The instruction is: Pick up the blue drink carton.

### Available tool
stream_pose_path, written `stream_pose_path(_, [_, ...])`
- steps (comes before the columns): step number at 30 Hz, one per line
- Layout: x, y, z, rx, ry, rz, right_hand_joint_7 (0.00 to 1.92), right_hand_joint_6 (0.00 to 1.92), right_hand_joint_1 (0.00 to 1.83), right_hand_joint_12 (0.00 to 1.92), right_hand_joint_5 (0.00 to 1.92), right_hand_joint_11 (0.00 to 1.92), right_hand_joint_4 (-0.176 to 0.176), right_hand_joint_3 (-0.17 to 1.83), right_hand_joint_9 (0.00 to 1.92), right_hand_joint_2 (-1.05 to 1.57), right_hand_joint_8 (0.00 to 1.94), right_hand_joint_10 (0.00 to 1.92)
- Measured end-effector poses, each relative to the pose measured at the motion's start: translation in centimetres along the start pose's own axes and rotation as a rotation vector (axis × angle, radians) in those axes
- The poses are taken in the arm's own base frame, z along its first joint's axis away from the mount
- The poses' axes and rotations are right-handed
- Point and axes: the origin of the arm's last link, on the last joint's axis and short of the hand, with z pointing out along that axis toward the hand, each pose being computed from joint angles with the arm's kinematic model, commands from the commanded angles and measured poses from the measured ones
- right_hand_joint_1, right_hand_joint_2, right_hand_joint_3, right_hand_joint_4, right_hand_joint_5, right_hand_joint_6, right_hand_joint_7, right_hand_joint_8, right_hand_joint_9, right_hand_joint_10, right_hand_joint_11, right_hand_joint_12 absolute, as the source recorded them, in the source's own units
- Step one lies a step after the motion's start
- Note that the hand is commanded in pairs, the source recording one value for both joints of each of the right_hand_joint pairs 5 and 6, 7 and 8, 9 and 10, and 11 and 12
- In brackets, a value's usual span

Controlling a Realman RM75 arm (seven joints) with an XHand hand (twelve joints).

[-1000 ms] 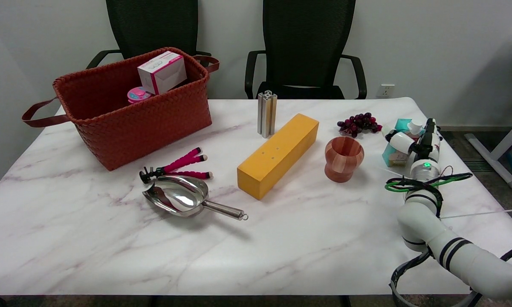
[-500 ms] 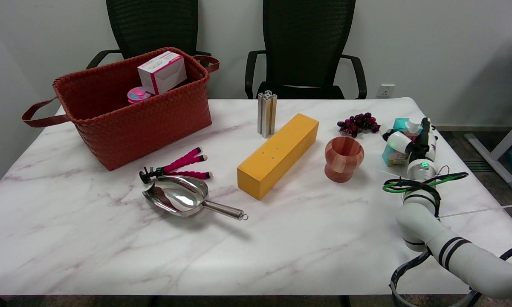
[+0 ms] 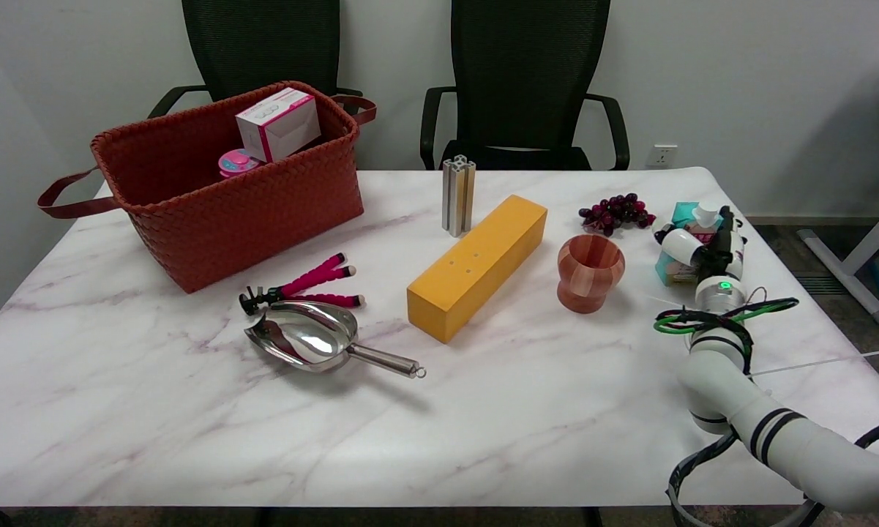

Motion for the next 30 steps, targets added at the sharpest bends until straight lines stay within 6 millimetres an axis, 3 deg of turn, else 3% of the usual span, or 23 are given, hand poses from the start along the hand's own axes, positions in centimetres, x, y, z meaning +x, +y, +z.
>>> stream_pose_path(5, [-0.01,0.08,-0.01,-0.002,0.0,0.002,0.75,0.26,1.19,0.38,0.26,0.38,0.0,0.79,0.57,0.76,0.75,0.57])
stream_pose_path(7, [-0.01,0.1,-0.02,-0.002,0.0,0.003,0.83,0.53,1.19,0.43,0.53,0.43,0.0,0.81,0.63,0.8,0.83,0.63])
stream_pose_path(10, [0.0,0.11,-0.01,-0.003,0.0,0.006,0.96,0.71,1.19,0.48,0.71,0.48,0.0,0.8,0.68,0.87,0.96,0.68])
stream_pose_path(18, [0.08,0.11,-0.02,0.0,0.006,0.016,1.15,0.92,1.19,0.59,0.92,0.59,0.0,0.79,0.82,0.96,1.15,0.82])
stream_pose_path(21, [0.16,0.09,-0.03,0.003,0.011,0.018,1.22,0.99,1.2,0.69,0.99,0.69,0.0,0.77,0.99,1.03,1.22,0.99])
stream_pose_path(25, [0.27,0.06,-0.06,0.007,0.018,0.021,1.29,1.07,1.17,1.04,1.07,1.04,0.0,0.7,1.19,1.18,1.29,1.19])
stream_pose_path(30, [0.32,-0.01,-0.1,0.012,0.023,0.024,1.35,1.15,1.15,1.24,1.15,1.24,0.0,0.69,1.29,1.27,1.35,1.29])
